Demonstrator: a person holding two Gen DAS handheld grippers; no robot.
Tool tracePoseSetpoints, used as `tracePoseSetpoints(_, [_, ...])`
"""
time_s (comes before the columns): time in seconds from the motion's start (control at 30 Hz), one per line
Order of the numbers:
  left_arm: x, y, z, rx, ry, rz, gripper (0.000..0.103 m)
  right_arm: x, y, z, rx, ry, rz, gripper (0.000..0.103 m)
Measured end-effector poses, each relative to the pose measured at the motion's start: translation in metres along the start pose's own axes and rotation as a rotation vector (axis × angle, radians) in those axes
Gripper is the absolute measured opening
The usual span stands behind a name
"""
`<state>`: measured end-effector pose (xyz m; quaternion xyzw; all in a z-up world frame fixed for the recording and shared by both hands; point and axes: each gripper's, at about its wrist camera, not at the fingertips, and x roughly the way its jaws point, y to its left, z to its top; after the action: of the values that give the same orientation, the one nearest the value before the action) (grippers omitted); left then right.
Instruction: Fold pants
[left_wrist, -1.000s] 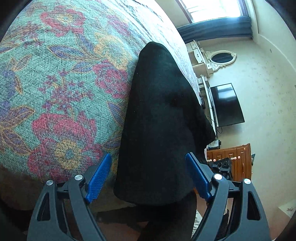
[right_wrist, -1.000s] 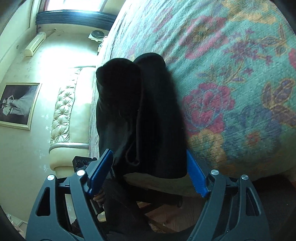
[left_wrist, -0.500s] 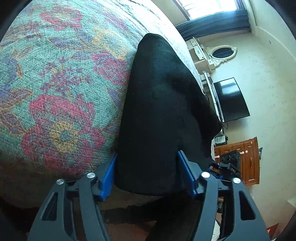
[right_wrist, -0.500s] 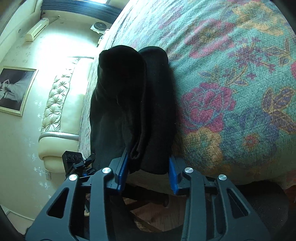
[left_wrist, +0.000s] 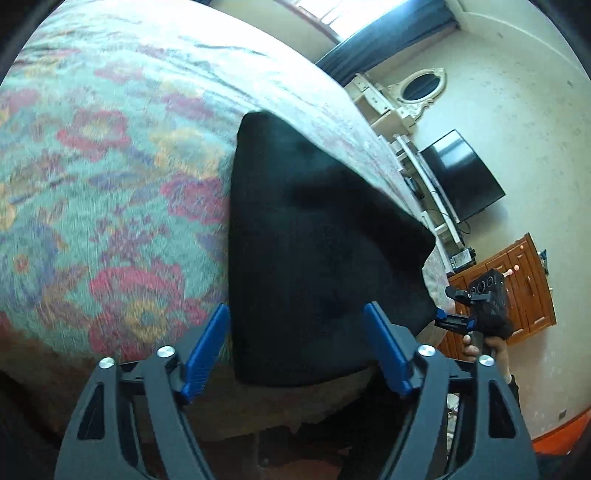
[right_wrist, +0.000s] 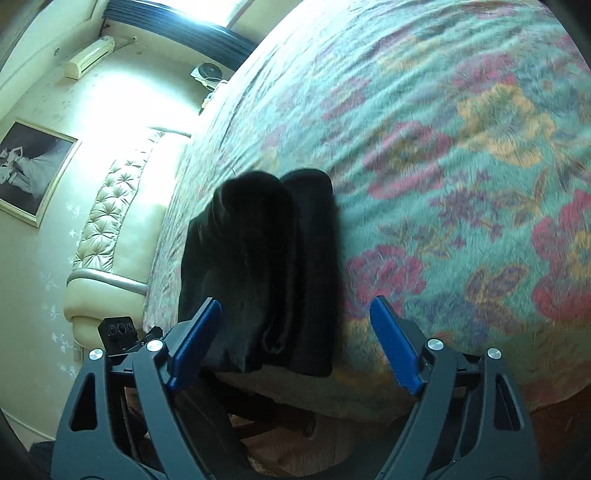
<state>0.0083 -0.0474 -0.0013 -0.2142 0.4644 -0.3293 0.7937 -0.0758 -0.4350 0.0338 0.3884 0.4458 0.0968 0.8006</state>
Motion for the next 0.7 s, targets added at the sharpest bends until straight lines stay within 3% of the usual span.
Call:
tracePoseSetpoints(0.1, [0.001, 0.004, 0.024, 0.068, -0.058, 0.007, 0.076, 0.019, -0.008, 0.022, 0.037, -0.006, 0.059, 0.086])
tracePoseSetpoints(0.2, [0.021, 0.021, 0.048, 0.085, -0.024, -0.006, 0.077, 0.05, -0.012, 0.043, 0.05, 0.026, 0.098, 0.086])
tracePoseSetpoints(0.4, [0.078, 0.057, 0.083, -0.059, 0.097, -0.049, 0.077, 0.081, -0.019, 0.071, 0.059, 0.029, 0.159, 0.086])
tracePoseSetpoints(0.5, [0.09, 0.061, 0.095, -0.082, 0.091, -0.085, 0.079, 0.086, -0.017, 0.075, 0.049, 0.05, 0.186, 0.086])
tracePoseSetpoints(0.57, [0.095, 0.057, 0.101, -0.066, 0.094, -0.086, 0.082, 0.088, -0.016, 0.075, 0.034, 0.063, 0.19, 0.078])
tracePoseSetpoints(0.63, [0.102, 0.055, 0.106, -0.086, 0.093, -0.106, 0.084, 0.091, -0.015, 0.074, 0.02, 0.067, 0.156, 0.052])
tracePoseSetpoints(0.7, [0.103, 0.054, 0.108, -0.109, 0.076, -0.129, 0.084, 0.094, -0.015, 0.071, 0.027, 0.057, 0.151, 0.041])
